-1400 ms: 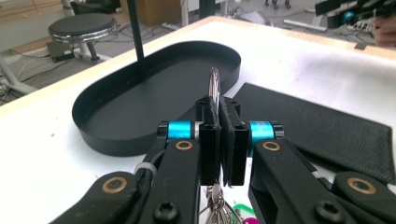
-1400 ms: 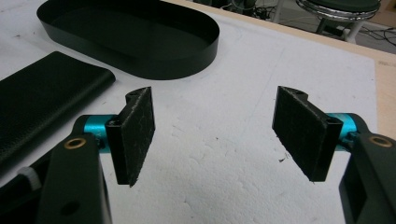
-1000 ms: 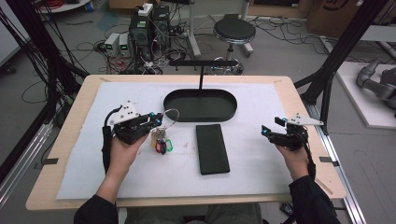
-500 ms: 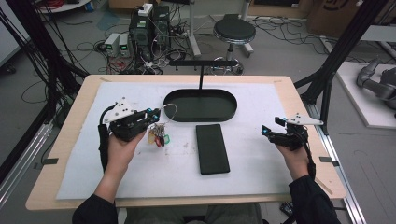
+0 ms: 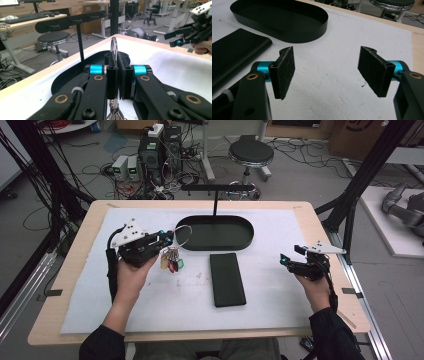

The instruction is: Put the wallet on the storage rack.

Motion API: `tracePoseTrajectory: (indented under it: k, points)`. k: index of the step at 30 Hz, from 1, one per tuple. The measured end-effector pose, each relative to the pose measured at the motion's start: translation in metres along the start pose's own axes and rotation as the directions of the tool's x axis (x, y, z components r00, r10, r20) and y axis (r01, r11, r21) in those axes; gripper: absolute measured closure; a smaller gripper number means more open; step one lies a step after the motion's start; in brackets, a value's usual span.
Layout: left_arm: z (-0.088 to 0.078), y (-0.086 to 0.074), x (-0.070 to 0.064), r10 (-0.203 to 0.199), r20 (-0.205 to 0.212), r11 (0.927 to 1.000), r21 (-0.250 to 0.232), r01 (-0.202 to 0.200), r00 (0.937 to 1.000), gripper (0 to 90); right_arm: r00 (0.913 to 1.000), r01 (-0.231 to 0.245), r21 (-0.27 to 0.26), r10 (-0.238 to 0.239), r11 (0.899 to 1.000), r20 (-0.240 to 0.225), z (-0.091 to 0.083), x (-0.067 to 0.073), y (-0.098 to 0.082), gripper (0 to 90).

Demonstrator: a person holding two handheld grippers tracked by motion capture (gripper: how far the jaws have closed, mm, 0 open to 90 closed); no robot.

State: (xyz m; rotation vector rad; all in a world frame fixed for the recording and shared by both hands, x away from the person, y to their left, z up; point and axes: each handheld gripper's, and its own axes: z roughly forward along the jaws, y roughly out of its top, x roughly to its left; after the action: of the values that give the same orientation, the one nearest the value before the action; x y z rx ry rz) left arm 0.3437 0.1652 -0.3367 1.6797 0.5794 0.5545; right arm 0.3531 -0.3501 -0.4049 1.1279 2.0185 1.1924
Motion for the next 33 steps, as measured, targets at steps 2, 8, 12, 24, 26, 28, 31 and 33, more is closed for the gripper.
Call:
tracePoseTrajectory:
  k: [2, 8, 12, 24, 26, 28, 31, 33]
  points:
    - [0.001, 0.002, 0.001, 0.000, 0.000, 1.0000, -0.005, 0.000, 1.0000, 86.5, 1.0000, -0.004, 0.001, 0.004, 1.000, 0.001, 0.000, 0.000, 0.000, 30.3]
    - [0.006, 0.008, 0.003, -0.001, 0.000, 0.9999, -0.014, 0.001, 1.0000, 86.5, 1.0000, 0.000, 0.000, 0.000, 1.000, 0.000, 0.000, 0.000, 0.000, 30.3]
    - [0.009, 0.012, 0.006, -0.003, -0.004, 0.9998, -0.020, 0.003, 1.0000, 86.4, 1.0000, 0.000, 0.000, 0.000, 1.000, 0.000, 0.000, 0.000, 0.000, 30.3]
    - [0.015, 0.028, 0.015, -0.006, -0.013, 0.9991, -0.042, 0.005, 0.9999, 86.5, 1.0000, 0.000, 0.000, 0.000, 1.000, -0.001, 0.000, 0.000, 0.000, 30.3]
    - [0.017, 0.031, 0.016, -0.004, -0.016, 0.9991, -0.042, 0.003, 0.9999, 86.5, 1.0000, 0.000, -0.001, 0.000, 1.000, -0.002, 0.000, 0.000, 0.000, 30.3]
    - [0.018, 0.032, 0.018, -0.002, -0.017, 0.9992, -0.040, 0.001, 0.9999, 86.5, 1.0000, 0.000, 0.000, 0.000, 1.000, 0.000, 0.000, 0.000, 0.000, 30.3]
    - [0.021, 0.034, 0.021, -0.005, -0.019, 0.9992, -0.040, 0.004, 0.9998, 86.4, 1.0000, 0.000, -0.001, 0.000, 1.000, 0.001, 0.000, 0.000, 0.000, 30.3]
    - [0.023, 0.035, 0.023, -0.010, -0.019, 0.9989, -0.045, 0.010, 0.9998, 86.5, 1.0000, 0.001, -0.001, -0.001, 1.000, 0.000, 0.000, 0.000, 0.000, 30.3]
